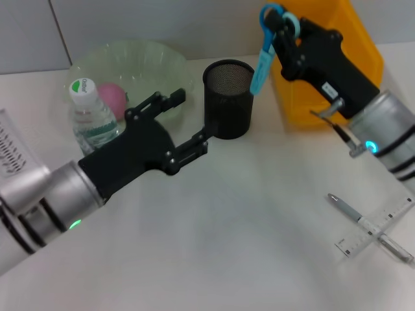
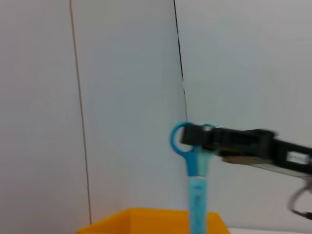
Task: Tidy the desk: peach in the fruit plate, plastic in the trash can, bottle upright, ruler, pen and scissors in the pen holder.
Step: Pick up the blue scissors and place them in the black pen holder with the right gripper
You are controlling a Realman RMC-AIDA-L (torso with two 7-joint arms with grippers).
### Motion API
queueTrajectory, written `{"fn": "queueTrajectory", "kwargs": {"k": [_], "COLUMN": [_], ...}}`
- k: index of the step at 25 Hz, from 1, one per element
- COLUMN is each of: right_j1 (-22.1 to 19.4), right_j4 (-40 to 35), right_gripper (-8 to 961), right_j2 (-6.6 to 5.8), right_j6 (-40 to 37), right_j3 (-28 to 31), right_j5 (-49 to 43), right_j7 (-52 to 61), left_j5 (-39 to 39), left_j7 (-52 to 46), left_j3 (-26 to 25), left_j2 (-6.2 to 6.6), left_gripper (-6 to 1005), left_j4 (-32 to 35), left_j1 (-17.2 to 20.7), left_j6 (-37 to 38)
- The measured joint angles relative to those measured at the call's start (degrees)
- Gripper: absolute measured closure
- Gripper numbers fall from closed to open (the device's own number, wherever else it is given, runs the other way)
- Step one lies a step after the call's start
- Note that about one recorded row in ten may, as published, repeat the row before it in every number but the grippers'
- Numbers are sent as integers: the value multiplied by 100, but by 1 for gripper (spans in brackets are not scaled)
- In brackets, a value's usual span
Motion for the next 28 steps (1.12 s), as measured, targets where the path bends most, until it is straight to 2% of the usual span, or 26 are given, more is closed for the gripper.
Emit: {"fn": "queueTrajectory", "kwargs": {"k": [6,8,12,23,28], "right_j1": [397,512,698,896,924], "right_j4": [-67,-75,-97,-98,-89], "right_gripper": [865,866,866,866,866], "right_j2": [7,7,9,13,16], "right_j6": [505,684,974,2031,2202], "right_j3": [68,72,79,79,39], "right_j5": [7,8,11,14,14], "right_j7": [-454,-598,-758,-855,-877], "left_j5": [71,81,84,104,104], "left_j7": [-112,-209,-299,-381,-381], "left_j3": [-3,10,26,-4,-3], "left_j2": [69,134,179,159,144], "left_gripper": [230,226,219,211,211], "left_j4": [-42,-49,-58,-200,-203], "left_j1": [360,513,602,567,513], "left_j6": [519,667,740,908,912]}}
